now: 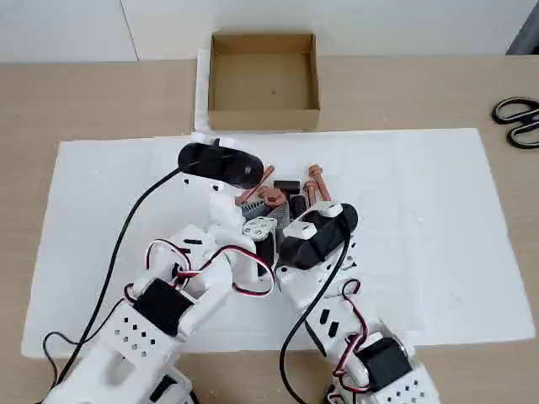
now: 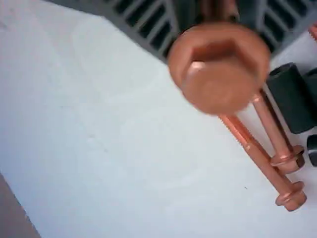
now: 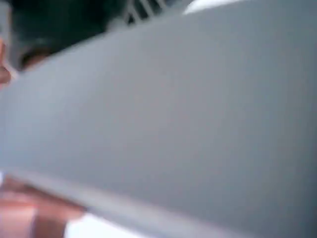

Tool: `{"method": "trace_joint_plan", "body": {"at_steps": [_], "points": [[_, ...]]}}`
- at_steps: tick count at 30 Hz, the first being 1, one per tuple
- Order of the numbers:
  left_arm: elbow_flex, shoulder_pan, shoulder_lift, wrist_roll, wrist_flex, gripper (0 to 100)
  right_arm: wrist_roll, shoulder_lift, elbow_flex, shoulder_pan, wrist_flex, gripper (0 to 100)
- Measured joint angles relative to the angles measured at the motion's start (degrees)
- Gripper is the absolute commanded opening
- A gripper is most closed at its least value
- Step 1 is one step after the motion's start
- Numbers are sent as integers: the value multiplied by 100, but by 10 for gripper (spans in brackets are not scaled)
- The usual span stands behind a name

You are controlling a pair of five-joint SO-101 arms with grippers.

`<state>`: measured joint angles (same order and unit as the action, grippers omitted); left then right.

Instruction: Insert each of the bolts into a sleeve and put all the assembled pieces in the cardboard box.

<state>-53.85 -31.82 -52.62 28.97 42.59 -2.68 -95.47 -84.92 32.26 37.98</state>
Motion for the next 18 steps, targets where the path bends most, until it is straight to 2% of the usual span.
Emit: {"method": "trace_joint_plan", "body": {"at_steps": [14, 18], "points": [[-387, -44, -105, 0, -53, 9, -9, 9, -44, 9, 9, 4], [-413, -44, -105, -9, -132, 110, -9, 9, -44, 9, 9, 4]]}}
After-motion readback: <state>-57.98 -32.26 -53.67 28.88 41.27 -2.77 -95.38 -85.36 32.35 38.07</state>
